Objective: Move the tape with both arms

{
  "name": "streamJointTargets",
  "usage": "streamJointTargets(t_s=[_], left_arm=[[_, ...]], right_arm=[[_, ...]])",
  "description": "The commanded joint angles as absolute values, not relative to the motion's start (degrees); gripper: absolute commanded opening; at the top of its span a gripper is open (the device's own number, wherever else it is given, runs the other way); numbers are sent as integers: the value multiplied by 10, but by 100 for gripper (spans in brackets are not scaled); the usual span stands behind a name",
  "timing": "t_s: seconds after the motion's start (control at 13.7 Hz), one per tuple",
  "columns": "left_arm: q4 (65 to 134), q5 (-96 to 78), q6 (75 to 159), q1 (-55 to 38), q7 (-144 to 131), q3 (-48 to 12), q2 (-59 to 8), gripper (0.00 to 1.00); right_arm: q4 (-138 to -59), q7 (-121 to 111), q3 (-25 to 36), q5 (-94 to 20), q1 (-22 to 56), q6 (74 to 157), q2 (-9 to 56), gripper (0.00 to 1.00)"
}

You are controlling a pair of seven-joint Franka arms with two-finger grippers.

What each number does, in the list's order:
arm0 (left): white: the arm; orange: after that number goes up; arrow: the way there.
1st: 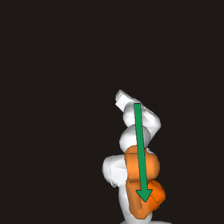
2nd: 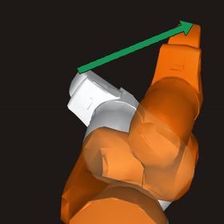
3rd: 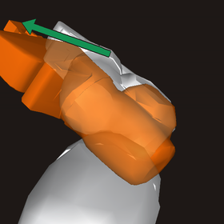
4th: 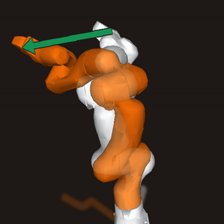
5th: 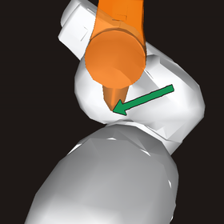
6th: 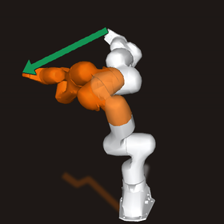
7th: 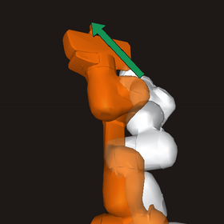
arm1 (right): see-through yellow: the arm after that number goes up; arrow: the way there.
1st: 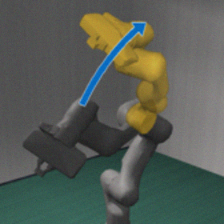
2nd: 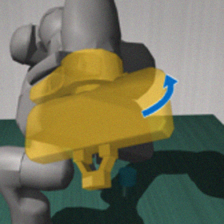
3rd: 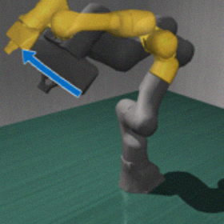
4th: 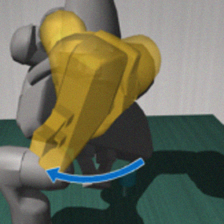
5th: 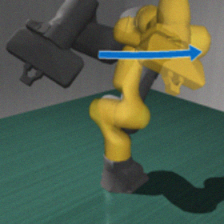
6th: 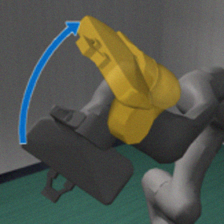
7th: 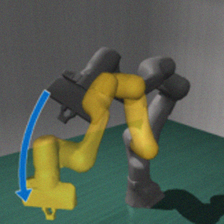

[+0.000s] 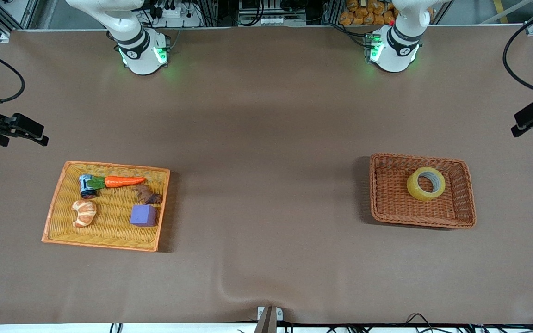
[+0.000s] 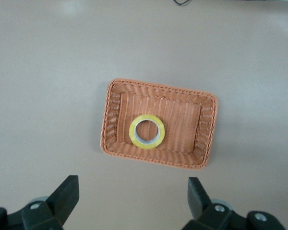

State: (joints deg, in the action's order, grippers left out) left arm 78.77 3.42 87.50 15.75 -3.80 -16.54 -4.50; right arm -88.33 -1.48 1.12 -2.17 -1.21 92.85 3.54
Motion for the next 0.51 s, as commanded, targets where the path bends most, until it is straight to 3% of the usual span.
streamJointTargets(t_s=[0.0,0.22,0.44], left_arm=[[813,18,870,118,-35,-118,-26,100],[845,9,870,39,-36,-28,-8,100],[865,9,874,36,-37,-27,1,100]], right_arm=[[-878,-15,11,-31,-15,923,35,100],[-879,-14,11,-31,-16,923,35,100],[-879,-11,11,-26,-14,924,35,100]])
